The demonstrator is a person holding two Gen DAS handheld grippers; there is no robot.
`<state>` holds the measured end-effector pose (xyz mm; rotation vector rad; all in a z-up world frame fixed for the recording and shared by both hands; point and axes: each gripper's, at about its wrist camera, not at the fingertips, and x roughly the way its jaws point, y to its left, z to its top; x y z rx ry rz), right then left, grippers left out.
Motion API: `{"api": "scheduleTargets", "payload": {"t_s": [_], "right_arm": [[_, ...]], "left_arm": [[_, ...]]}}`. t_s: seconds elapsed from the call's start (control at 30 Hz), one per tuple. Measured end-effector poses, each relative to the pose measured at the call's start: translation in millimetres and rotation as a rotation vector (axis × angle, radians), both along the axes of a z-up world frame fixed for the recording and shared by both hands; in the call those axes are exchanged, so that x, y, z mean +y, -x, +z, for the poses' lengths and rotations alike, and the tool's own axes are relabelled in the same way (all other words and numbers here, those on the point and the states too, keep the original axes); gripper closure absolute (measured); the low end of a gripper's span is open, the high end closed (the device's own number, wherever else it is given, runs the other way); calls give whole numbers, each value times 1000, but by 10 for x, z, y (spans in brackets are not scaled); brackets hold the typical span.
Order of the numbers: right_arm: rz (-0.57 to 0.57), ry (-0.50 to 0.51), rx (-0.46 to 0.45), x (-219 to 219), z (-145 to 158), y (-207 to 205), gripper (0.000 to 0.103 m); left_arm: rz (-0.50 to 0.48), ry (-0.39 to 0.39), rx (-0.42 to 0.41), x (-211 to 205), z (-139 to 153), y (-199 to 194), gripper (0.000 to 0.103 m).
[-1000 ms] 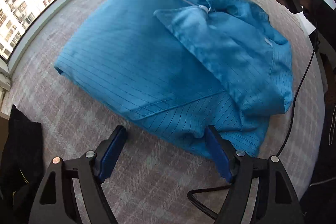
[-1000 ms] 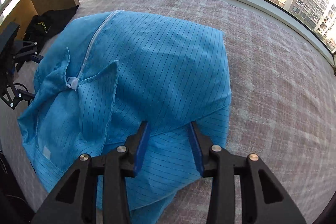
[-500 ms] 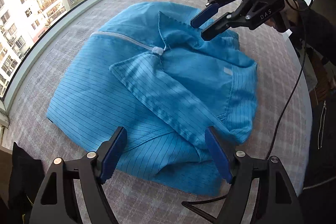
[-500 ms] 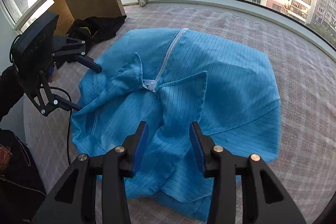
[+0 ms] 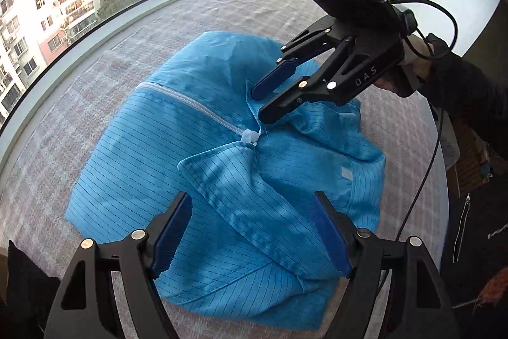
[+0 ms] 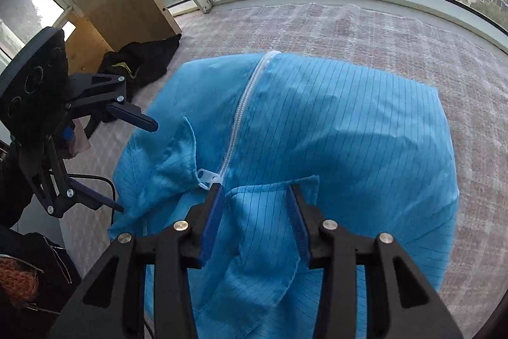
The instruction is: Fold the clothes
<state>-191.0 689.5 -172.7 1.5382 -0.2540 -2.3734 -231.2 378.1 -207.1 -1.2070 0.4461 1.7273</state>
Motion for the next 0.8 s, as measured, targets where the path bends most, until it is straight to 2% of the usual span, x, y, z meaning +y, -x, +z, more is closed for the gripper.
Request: {"api": "scheduleTargets", "payload": {"t_s": [0.07,0.1,0.13,0.2,0.33,0.43,0.53,0.57,0.6,0.7,0.8], "right_arm": [[-57,-48,69,-16,177,-155,62],[-95,-64,114,-15,291,-251,51],[-133,-81,160,-14,405,-346,24],[-235,-64,245,-2,599,-543,3],[-396,35,258,-34,712,-812,3],[-480,-73,236,-182,756,-982,3],[-514,-97,199,-288,779,-1138,3],[-527,-91,195,-321,791,-1198,3],[-536,-76,195,-356,812,-1274,3],[-588,-54,199,-471,903,-1471,3],[-621,-77,196,-573,965,-1603,3]], "left_arm": [[58,-6,39,-66,60,-50,29],[89,-24,60,-125,129,-108,28],[124,-40,82,-188,206,-174,28],[206,-65,122,-305,356,-308,23],[350,-109,133,-454,545,-595,18],[410,-105,143,-515,651,-820,16],[430,-104,161,-563,770,-1005,13],[436,-105,162,-577,808,-1051,10],[441,-113,165,-596,844,-1119,0],[447,-132,184,-660,944,-1349,1],[451,-115,232,-680,994,-1528,1]]}}
